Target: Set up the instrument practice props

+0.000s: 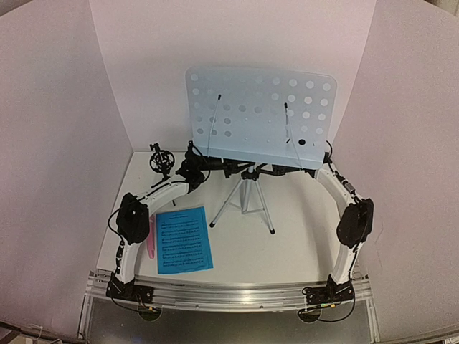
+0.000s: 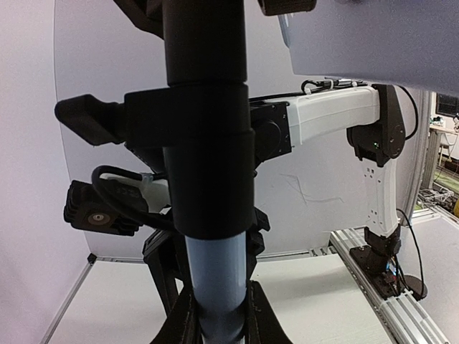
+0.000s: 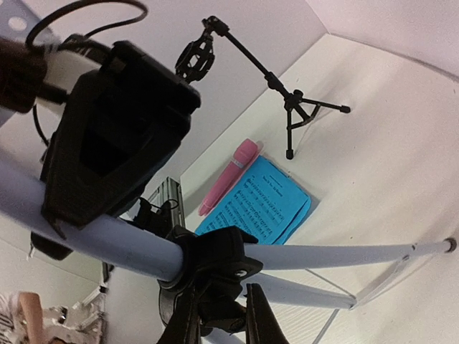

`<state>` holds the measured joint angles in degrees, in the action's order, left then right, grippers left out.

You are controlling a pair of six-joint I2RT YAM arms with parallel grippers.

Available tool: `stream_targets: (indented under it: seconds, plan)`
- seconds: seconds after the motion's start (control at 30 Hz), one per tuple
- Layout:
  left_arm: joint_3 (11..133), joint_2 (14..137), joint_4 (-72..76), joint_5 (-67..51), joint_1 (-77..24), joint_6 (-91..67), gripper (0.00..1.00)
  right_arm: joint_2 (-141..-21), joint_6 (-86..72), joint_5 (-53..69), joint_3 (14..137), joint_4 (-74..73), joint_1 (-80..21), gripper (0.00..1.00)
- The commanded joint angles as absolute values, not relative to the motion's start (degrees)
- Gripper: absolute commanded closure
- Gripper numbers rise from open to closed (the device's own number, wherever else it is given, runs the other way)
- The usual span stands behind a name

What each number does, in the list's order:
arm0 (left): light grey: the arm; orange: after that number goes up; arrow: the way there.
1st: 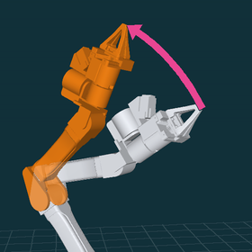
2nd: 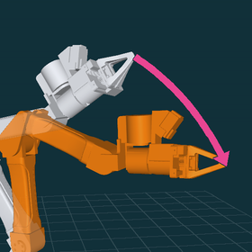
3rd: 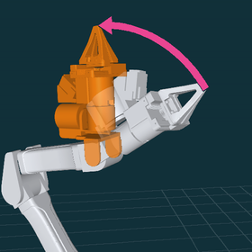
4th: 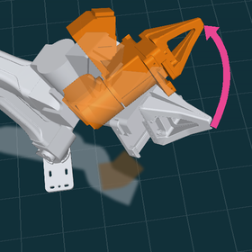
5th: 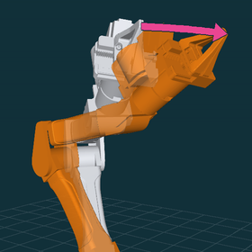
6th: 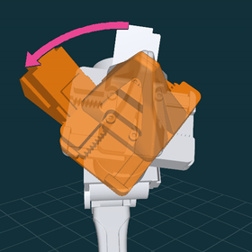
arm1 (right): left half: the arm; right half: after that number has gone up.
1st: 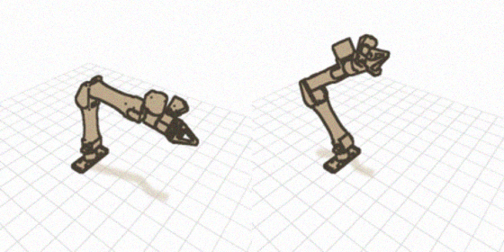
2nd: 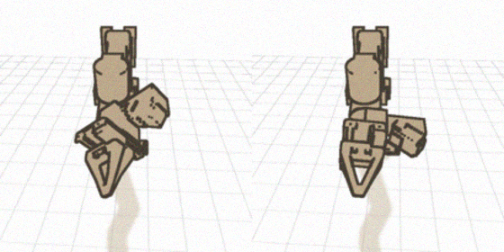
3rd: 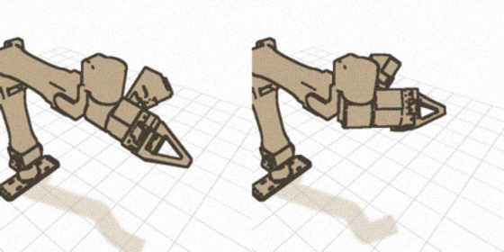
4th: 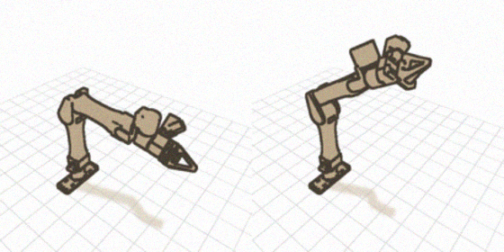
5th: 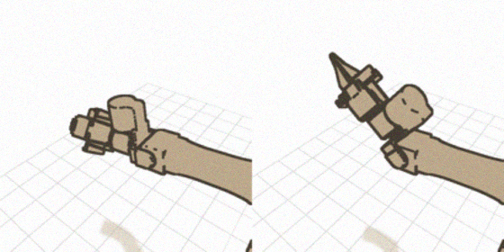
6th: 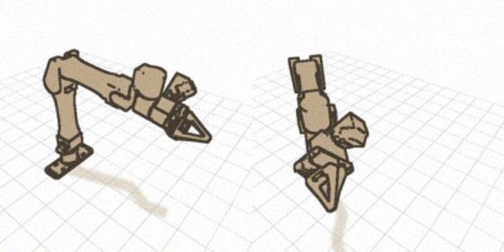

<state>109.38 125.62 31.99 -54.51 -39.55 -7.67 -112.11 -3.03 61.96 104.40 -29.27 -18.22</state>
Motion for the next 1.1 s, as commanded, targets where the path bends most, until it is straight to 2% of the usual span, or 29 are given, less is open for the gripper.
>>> stream_targets:
  seconds: [0.0,0.33,0.53,0.83,0.97,1.07]
  plan:
    - [108.06,126.09,27.57,-52.83,-39.64,-1.45,1.00,-110.95,-23.90,62.85,101.91,-37.56,-25.43,1.00]
    - [107.97,126.67,28.60,-53.06,-39.65,-0.81,1.00,-111.50,-57.01,65.67,98.94,-37.38,-26.68,1.00]
    - [108.15,126.63,27.93,-52.77,-39.55,-0.62,1.00,-111.62,-66.10,66.97,100.72,-37.31,-27.18,1.00]
    - [108.83,126.76,26.95,-52.78,-39.56,-0.39,1.00,-110.01,-75.60,62.75,103.03,-36.91,-27.20,1.00]
    - [108.90,126.74,27.78,-52.86,-39.55,-1.09,1.00,-109.77,-73.65,61.22,104.97,-36.97,-25.75,0.90]
    - [108.89,126.64,28.10,-53.23,-39.55,-1.52,1.00,-108.65,-68.72,58.10,106.63,-37.15,-22.81,0.77]
